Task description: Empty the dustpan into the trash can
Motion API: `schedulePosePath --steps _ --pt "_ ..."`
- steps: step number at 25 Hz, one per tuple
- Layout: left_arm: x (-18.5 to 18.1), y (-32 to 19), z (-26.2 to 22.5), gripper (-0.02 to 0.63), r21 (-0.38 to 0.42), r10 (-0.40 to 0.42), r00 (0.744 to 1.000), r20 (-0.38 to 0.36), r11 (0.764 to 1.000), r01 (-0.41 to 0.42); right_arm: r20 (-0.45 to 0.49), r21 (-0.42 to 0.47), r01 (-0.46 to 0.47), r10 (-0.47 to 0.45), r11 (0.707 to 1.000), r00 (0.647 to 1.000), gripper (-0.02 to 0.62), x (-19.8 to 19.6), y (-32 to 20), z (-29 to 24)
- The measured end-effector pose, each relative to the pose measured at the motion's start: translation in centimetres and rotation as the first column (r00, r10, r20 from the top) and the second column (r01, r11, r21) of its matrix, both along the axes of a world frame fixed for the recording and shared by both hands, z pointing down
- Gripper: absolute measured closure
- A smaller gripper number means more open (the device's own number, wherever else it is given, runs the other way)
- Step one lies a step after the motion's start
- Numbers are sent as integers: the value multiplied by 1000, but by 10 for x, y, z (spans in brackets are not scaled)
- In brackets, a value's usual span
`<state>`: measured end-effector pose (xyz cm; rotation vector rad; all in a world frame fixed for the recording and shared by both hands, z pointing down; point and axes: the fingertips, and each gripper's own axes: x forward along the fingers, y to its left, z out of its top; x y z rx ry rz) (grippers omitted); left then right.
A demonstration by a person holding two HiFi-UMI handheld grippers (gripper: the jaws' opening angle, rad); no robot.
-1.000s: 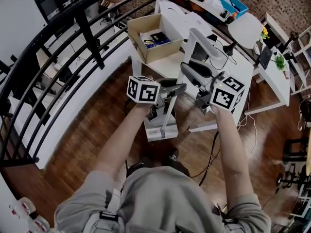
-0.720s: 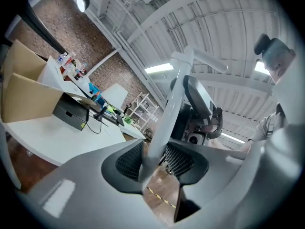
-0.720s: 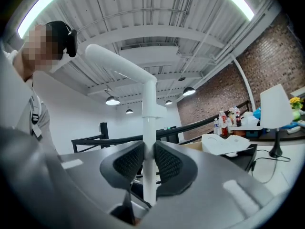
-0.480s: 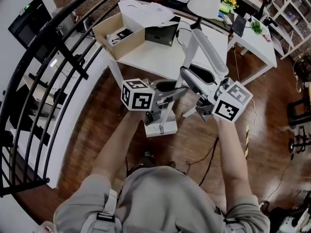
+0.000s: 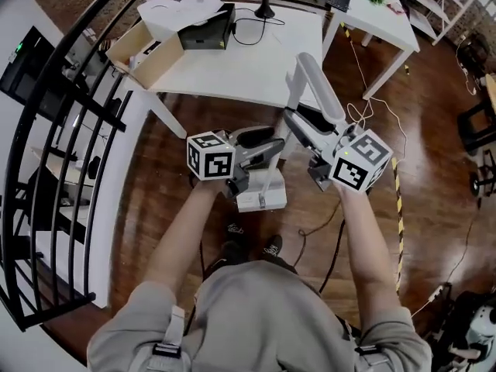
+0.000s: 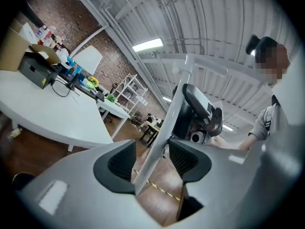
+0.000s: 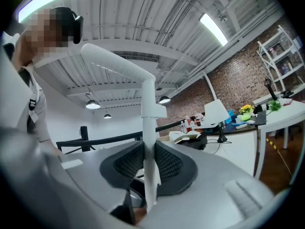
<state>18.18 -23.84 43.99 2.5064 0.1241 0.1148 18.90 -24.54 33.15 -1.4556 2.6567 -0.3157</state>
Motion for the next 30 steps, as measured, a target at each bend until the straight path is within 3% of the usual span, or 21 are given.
schedulePosePath --steps 4,9,15,20,25,30 --pt "-10 0 26 424 -7 -103 992 67 995 104 -1 -35 -89 89 995 996 526 34 21 40" --pt "-27 8 61 519 -20 -195 972 133 980 199 -31 -100 -208 206 973 978 525 67 45 111" --pt "-37 29 107 532 -67 -216 959 185 970 232 -69 -130 -301 295 945 953 525 95 55 193" --pt "-27 27 129 568 -32 -206 958 198 976 217 -100 -178 -352 339 919 936 520 111 50 253" --pt "-21 22 155 601 -1 -220 946 237 974 227 -163 -240 -323 290 915 943 517 91 52 304" --pt "-28 22 156 601 12 -239 932 271 969 245 -138 -305 -229 195 924 971 505 62 61 326"
